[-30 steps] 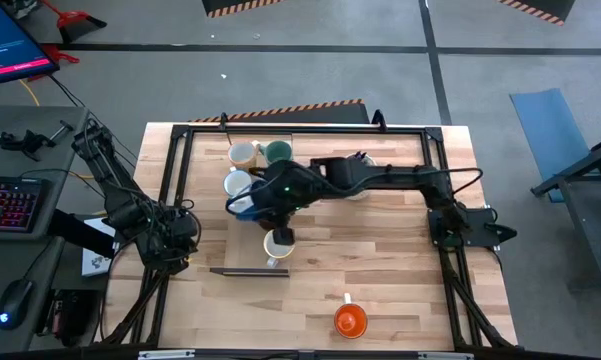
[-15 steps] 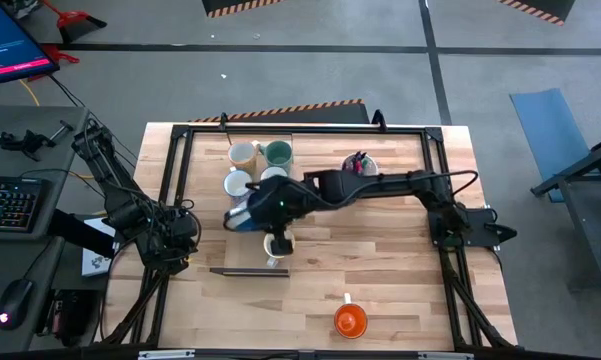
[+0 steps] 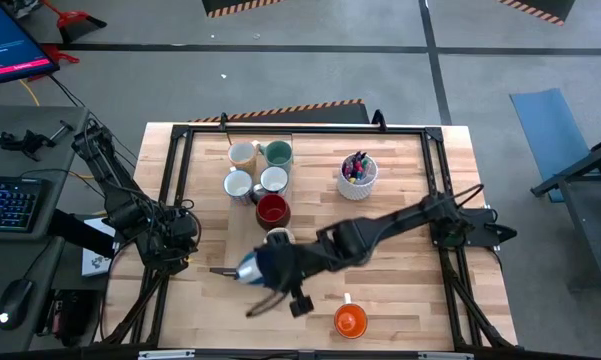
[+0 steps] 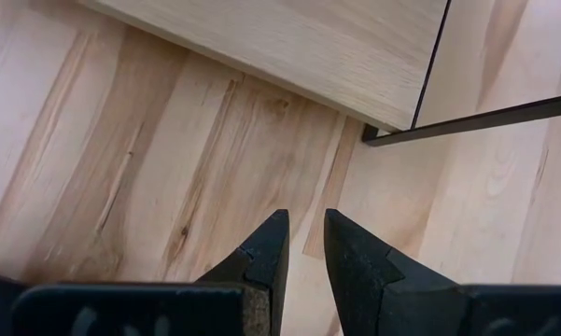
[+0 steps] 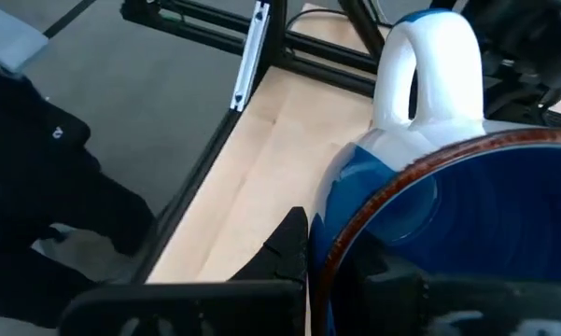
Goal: Place coffee mugs
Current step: Move the blue mug to the bottom left of the table
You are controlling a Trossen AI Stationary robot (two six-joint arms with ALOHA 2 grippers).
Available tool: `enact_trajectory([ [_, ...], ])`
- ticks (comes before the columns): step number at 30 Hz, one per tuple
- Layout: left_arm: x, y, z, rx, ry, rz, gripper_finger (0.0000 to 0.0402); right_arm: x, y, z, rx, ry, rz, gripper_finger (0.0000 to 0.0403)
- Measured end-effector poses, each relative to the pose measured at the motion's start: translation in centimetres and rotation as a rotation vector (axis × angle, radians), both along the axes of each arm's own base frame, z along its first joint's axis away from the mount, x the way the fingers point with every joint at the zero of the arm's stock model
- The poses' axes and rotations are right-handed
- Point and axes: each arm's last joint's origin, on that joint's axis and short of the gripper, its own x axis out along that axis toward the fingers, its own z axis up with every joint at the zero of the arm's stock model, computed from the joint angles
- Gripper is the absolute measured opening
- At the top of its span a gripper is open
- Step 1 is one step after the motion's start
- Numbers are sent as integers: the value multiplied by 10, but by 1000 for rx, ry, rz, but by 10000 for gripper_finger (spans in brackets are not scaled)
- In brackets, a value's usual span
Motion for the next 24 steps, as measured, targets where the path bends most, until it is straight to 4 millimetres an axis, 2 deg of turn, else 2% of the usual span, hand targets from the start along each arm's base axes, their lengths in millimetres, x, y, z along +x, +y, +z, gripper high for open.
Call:
enact_trajectory([
  [4,0,0,0,0,0,0,62,-4,18,-8,28,33,-20,0],
  [9,0,0,0,0,0,0,62,8,35,-44,31,122,-33,0],
  [18,0,0,0,0,0,-1,62,27,44,-100,44,264,-31,0],
  [24,0,0,0,0,-1,-1,62,32,45,-111,51,271,-45,0],
])
